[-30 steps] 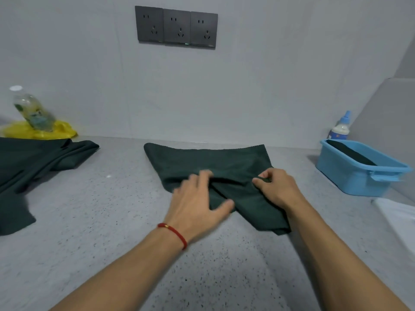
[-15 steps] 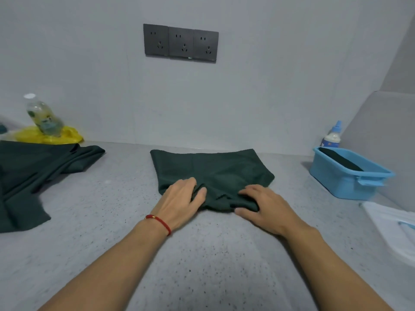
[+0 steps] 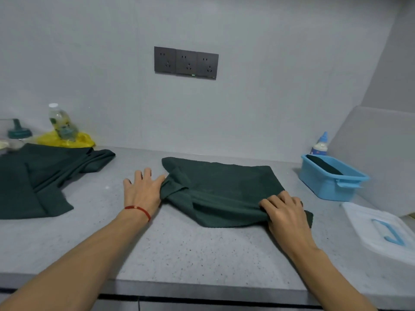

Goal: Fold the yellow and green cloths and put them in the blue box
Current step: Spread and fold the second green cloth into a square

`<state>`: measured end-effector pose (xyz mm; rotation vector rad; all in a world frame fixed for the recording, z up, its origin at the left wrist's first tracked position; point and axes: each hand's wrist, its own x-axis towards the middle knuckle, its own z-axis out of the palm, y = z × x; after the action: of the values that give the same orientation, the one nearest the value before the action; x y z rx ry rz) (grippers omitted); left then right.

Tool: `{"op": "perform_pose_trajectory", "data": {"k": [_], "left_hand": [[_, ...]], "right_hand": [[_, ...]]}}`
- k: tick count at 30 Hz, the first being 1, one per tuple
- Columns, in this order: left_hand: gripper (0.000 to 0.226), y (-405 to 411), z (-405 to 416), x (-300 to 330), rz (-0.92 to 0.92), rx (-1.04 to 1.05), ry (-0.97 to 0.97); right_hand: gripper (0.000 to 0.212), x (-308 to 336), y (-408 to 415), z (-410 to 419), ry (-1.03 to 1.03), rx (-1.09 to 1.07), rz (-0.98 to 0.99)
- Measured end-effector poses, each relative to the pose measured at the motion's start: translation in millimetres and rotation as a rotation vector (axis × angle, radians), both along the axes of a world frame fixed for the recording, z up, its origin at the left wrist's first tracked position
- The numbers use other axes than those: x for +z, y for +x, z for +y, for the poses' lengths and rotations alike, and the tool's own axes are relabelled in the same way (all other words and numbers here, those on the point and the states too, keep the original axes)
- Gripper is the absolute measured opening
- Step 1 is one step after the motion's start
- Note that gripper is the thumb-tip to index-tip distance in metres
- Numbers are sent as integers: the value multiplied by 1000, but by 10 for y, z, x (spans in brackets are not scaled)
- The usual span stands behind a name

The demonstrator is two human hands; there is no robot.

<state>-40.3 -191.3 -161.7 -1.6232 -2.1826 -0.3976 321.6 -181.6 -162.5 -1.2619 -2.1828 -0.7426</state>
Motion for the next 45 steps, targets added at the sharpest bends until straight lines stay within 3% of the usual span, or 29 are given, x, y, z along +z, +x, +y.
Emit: {"op": "perform_pose_trajectory", "data": {"k": [4, 8, 10, 12, 14, 16, 17, 19, 21, 23, 27, 30, 32, 35, 37, 40, 45], "left_hand": [[28, -137, -42, 13, -89, -162, 5], [41, -194, -244, -27, -19, -403, 91], [40, -194, -319, 8, -25, -502, 254], [41, -154, -297, 111, -198, -506, 467], [42, -94, -177, 274, -552, -487, 630], [39, -43, -69, 425, -996, -554, 663], [38, -63, -43, 443, -1094, -580, 636], [42, -178, -72, 358, -965, -625, 457], [42, -378, -215, 167, -528, -617, 95], [37, -601, -336, 63, -308, -553, -116], [41, -620, -452, 297, -192, -393, -240], [41, -152, -518, 554, -58, -217, -93], [42, 223, -561, 594, -81, -257, -21], [45, 706, -559, 417, -340, -403, -126], [39, 895, -462, 188, -284, -407, -290], [55, 992, -363, -140, -224, -299, -499], [61, 1062, -389, -308, -197, -262, -488]], "right_hand": [[41, 13, 86, -34, -151, -106, 0], [49, 86, 289, -9, -541, -180, 11], [43, 179, 335, -6, -663, -185, 93], [32, 225, 322, 25, -672, -185, 106], [29, 162, 268, 26, -659, -191, 98], [42, 25, 201, 8, -661, -236, 43], [51, -31, 181, -2, -659, -259, 23], [57, -45, 199, -36, -627, -269, 9], [60, 2, 230, -109, -590, -255, -29], [67, 45, 255, -205, -618, -248, -102], [107, 302, 264, -408, -1023, -178, -107], [111, 437, 181, -370, -991, -95, 94], [103, 340, 34, -275, -926, -91, 180], [91, -46, -189, -150, -951, -203, 24], [93, -193, -209, -29, -916, -207, -29], [101, -162, -116, 97, -891, -176, -12], [101, -241, -120, -7, -882, -237, -42]]}}
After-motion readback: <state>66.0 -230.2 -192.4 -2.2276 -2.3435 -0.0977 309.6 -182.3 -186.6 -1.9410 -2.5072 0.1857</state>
